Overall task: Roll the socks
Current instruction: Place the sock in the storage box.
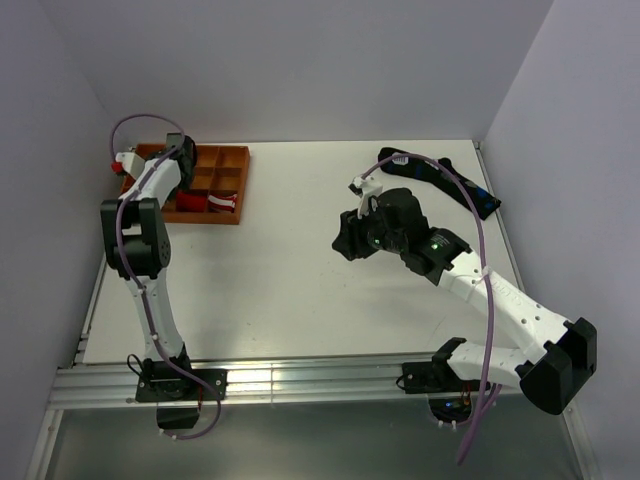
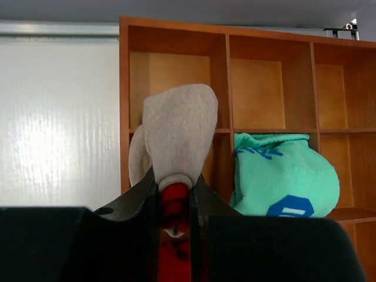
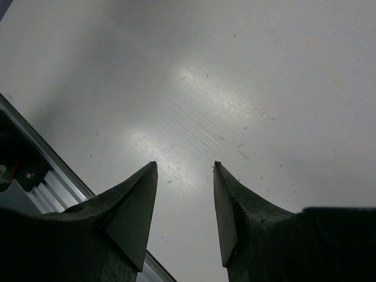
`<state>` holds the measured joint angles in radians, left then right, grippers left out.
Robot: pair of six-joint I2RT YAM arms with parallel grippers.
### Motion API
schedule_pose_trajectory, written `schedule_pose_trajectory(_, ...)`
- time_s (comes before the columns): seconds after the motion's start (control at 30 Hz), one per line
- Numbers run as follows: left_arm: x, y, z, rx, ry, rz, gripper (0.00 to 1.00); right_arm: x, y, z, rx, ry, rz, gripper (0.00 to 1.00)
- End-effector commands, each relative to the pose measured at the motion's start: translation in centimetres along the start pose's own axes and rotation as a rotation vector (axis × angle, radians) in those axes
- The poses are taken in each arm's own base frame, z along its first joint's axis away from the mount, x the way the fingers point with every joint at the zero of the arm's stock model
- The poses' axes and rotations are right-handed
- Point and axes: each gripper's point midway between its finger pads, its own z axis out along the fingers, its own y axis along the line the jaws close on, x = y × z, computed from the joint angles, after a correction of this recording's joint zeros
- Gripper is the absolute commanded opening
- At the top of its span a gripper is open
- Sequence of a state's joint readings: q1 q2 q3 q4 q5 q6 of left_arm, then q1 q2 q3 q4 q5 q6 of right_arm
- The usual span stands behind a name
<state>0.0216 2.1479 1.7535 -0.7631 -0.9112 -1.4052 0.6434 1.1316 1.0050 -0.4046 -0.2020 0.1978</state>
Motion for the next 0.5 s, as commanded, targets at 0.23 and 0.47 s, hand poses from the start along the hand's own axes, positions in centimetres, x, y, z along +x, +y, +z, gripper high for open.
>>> schedule_pose_trajectory(0.23, 2.6, -1.8, -0.9, 0.026, 0.041, -0.029, 0.00, -1.1, 0.5, -0.1, -0.032, -0.052, -0.003, 0.50)
schedule_pose_trajectory(0.47, 3.5, -2.0, -1.1, 0.088, 0.056, -0.023, 0.00, -1.3, 0.7, -0.3, -0.040, -0.064, -0.010, 0.50)
